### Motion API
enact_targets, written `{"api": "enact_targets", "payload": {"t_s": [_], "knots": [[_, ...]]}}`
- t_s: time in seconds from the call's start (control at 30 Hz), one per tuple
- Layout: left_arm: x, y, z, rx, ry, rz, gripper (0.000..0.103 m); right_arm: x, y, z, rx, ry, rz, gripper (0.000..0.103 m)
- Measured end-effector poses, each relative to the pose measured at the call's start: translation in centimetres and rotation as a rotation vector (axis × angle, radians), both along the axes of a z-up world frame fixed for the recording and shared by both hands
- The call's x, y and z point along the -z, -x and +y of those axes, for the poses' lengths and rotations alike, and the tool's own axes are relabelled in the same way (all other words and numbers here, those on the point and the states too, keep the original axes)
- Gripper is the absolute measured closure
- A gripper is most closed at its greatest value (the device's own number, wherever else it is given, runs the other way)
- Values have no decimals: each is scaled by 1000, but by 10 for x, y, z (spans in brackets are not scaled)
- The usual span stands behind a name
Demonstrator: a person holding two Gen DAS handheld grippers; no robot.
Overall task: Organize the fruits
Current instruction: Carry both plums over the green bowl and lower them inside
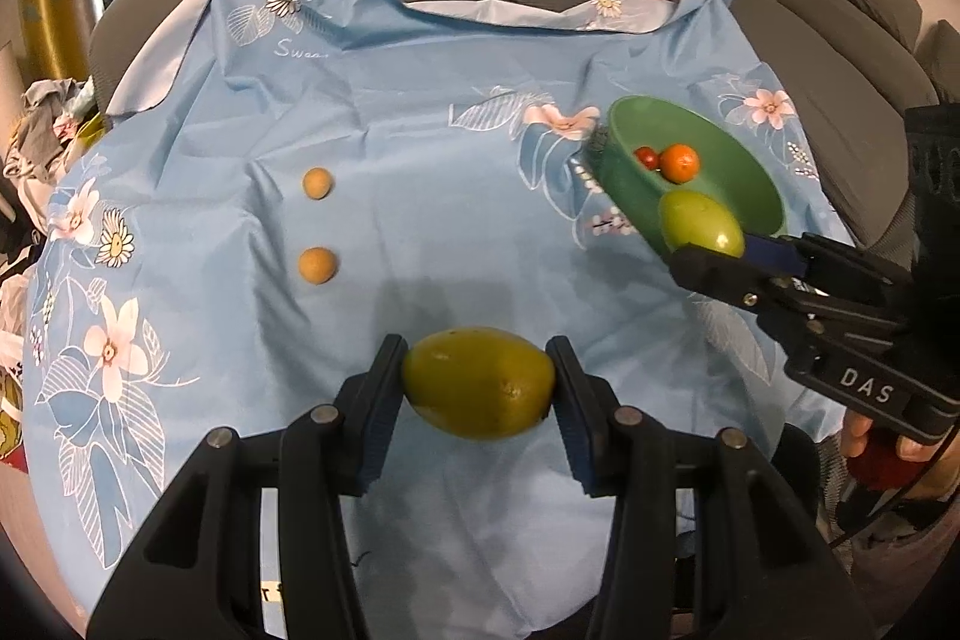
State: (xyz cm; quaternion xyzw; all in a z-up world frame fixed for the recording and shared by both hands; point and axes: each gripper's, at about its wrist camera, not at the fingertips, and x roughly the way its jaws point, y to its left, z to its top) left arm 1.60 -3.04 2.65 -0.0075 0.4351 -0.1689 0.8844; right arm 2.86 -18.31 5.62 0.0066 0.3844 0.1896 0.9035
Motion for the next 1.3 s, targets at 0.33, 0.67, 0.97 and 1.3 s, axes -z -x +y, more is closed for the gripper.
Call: {"api": "enact_targets", "payload": {"t_s": [0.33, 0.67, 0.97, 1.3], "knots": [[-6, 0, -21, 47, -7, -9, 56, 1, 3, -24, 46, -27, -5, 67], [-12, -12, -48, 95, -30, -20, 56, 1, 1, -53, 102, -57, -12, 67], [-25, -26, -83, 168, -56, -61, 56, -2, -3, -86, 174, -74, -26, 67], [-29, -47, -123, 250, -52, -81, 56, -8, -11, -116, 244, -65, -50, 67]]}}
